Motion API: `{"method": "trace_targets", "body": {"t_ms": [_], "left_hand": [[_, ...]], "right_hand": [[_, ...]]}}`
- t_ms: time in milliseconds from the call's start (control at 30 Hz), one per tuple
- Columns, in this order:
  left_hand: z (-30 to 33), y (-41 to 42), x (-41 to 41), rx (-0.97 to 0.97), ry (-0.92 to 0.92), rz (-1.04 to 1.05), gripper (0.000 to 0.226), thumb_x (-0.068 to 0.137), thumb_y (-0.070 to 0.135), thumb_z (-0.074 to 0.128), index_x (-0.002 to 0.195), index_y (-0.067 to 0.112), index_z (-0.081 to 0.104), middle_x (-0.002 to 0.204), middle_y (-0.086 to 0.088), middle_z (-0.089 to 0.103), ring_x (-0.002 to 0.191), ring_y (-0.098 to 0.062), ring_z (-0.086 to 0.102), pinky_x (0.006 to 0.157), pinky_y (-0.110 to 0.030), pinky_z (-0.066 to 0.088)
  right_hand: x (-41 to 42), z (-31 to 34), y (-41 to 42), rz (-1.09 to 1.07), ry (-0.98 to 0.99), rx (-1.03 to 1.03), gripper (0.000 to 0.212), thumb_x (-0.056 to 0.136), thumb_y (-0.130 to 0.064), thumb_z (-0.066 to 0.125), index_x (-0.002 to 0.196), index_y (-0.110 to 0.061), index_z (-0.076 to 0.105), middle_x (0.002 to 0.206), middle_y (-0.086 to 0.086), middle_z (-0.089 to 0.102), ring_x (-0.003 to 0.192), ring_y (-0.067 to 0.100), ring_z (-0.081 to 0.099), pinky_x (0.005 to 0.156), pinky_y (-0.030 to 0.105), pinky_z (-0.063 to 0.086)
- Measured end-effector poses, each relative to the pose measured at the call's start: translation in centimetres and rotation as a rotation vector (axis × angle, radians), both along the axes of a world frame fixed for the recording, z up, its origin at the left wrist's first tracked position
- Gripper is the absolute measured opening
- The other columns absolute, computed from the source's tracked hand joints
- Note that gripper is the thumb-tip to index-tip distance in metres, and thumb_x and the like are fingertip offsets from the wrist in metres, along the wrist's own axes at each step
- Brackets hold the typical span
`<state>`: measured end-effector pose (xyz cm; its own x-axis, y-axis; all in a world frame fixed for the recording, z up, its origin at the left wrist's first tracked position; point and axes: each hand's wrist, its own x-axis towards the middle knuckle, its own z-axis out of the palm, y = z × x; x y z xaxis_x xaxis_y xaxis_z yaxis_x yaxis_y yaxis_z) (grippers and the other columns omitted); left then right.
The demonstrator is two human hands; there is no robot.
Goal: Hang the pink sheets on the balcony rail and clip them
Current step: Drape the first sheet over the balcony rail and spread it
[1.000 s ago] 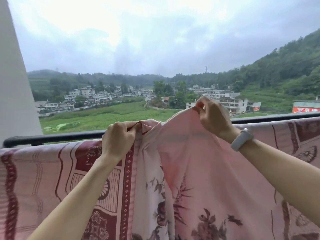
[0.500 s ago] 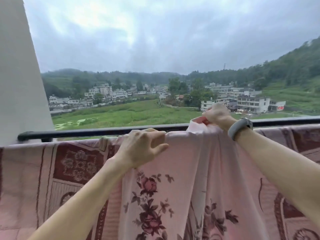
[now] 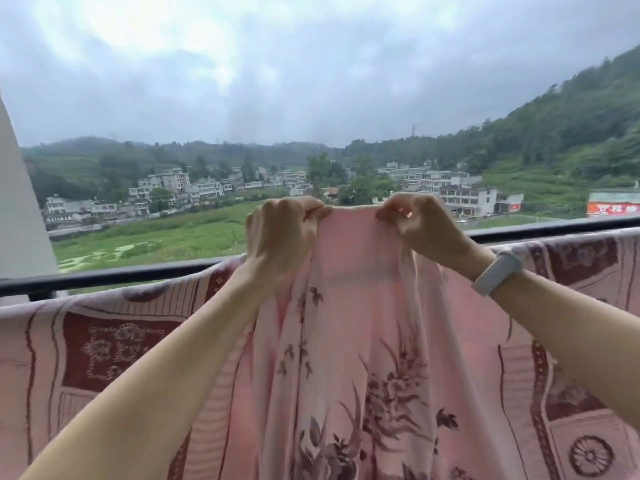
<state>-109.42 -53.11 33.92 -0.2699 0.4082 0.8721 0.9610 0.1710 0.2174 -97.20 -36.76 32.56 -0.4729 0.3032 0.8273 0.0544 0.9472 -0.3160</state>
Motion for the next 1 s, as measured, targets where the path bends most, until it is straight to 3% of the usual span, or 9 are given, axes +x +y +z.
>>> {"method": "trace_targets", "body": {"t_ms": [133, 267, 333, 400, 467, 567, 700, 867, 1000], "left_hand": [[3.4, 3.8, 0.7, 0.012, 0.023, 0.022, 0.019, 0.088, 0.029, 0.056, 0.097, 0.02, 0.07, 0.088, 0.001, 0.073, 0.067, -0.01, 0.055, 0.076, -0.027, 0.046], [-0.1, 6.8, -0.5, -0.675, -0.158, 0.031, 0.037, 0.091, 0.043, 0.043, 0.087, 0.016, 0.067, 0.093, -0.008, 0.067, 0.087, -0.026, 0.062, 0.081, -0.035, 0.049], [-1.6, 6.6, -0.8, -0.794, -0.298, 0.014, 0.044, 0.091, 0.047, 0.04, 0.085, 0.012, 0.066, 0.1, -0.012, 0.066, 0.091, -0.029, 0.058, 0.075, -0.031, 0.044], [-2.1, 6.4, -0.4, -0.536, -0.173, -0.013, 0.036, 0.093, 0.041, 0.041, 0.087, 0.015, 0.065, 0.103, -0.011, 0.066, 0.09, -0.029, 0.059, 0.072, -0.032, 0.041], [-2.5, 6.6, 1.6, -0.266, -0.004, -0.123, 0.03, 0.092, 0.037, 0.042, 0.101, 0.019, 0.064, 0.109, -0.004, 0.066, 0.097, -0.025, 0.06, 0.076, -0.031, 0.042], [-3.8, 8.3, 5.6, -0.322, 0.197, -0.258, 0.034, 0.092, 0.045, 0.04, 0.11, 0.025, 0.06, 0.113, 0.005, 0.063, 0.103, -0.017, 0.057, 0.084, -0.029, 0.038], [-5.5, 12.9, 9.3, -0.347, 0.4, -0.153, 0.034, 0.088, 0.051, 0.043, 0.103, 0.026, 0.061, 0.102, 0.006, 0.066, 0.096, -0.017, 0.059, 0.078, -0.03, 0.041], [-6.1, 17.6, 13.7, -0.265, 0.313, -0.038, 0.018, 0.08, 0.039, 0.057, 0.075, 0.027, 0.07, 0.069, 0.007, 0.069, 0.06, -0.018, 0.066, 0.048, -0.023, 0.044], [-5.8, 21.7, 19.1, -0.203, 0.073, 0.024, 0.022, 0.087, 0.034, 0.055, 0.078, 0.019, 0.07, 0.077, -0.002, 0.071, 0.069, -0.03, 0.066, 0.057, -0.03, 0.045]], "right_hand": [[-1.1, 4.3, 2.4, -0.33, 0.088, 0.094, 0.017, 0.087, -0.022, 0.057, 0.089, -0.016, 0.072, 0.088, 0.007, 0.072, 0.081, 0.026, 0.064, 0.067, 0.028, 0.047], [-1.7, 3.1, 3.7, -0.286, -0.273, -0.02, 0.015, 0.084, -0.016, 0.059, 0.086, -0.013, 0.074, 0.089, 0.007, 0.072, 0.08, 0.02, 0.064, 0.071, 0.027, 0.051], [-0.3, 1.1, 4.1, -0.17, -0.512, -0.208, 0.016, 0.084, -0.018, 0.062, 0.092, -0.01, 0.072, 0.093, 0.005, 0.072, 0.082, 0.013, 0.062, 0.077, 0.025, 0.049], [1.6, -0.7, 4.4, -0.1, -0.436, -0.313, 0.019, 0.086, -0.021, 0.059, 0.096, -0.009, 0.071, 0.09, 0.003, 0.071, 0.082, 0.011, 0.062, 0.079, 0.025, 0.047], [3.8, -2.3, 5.0, -0.166, -0.225, -0.209, 0.021, 0.089, -0.026, 0.054, 0.091, -0.013, 0.07, 0.081, 0.001, 0.071, 0.075, 0.015, 0.064, 0.074, 0.03, 0.049], [8.2, -4.7, 6.7, -0.365, -0.186, 0.034, 0.034, 0.089, -0.038, 0.041, 0.091, -0.017, 0.068, 0.085, 0.0, 0.071, 0.08, 0.019, 0.064, 0.071, 0.035, 0.05], [14.6, -6.9, 10.8, -0.394, -0.262, 0.157, 0.042, 0.089, -0.045, 0.035, 0.11, -0.019, 0.061, 0.102, -0.001, 0.067, 0.095, 0.018, 0.059, 0.088, 0.039, 0.045], [21.5, -7.6, 17.5, -0.446, -0.313, 0.24, 0.049, 0.082, -0.04, 0.04, 0.124, -0.018, 0.051, 0.116, 0.001, 0.06, 0.107, 0.022, 0.053, 0.099, 0.043, 0.035], [26.3, -7.4, 23.0, -0.42, -0.221, 0.214, 0.037, 0.087, -0.028, 0.051, 0.12, -0.013, 0.054, 0.117, 0.005, 0.06, 0.11, 0.025, 0.053, 0.096, 0.047, 0.04]]}}
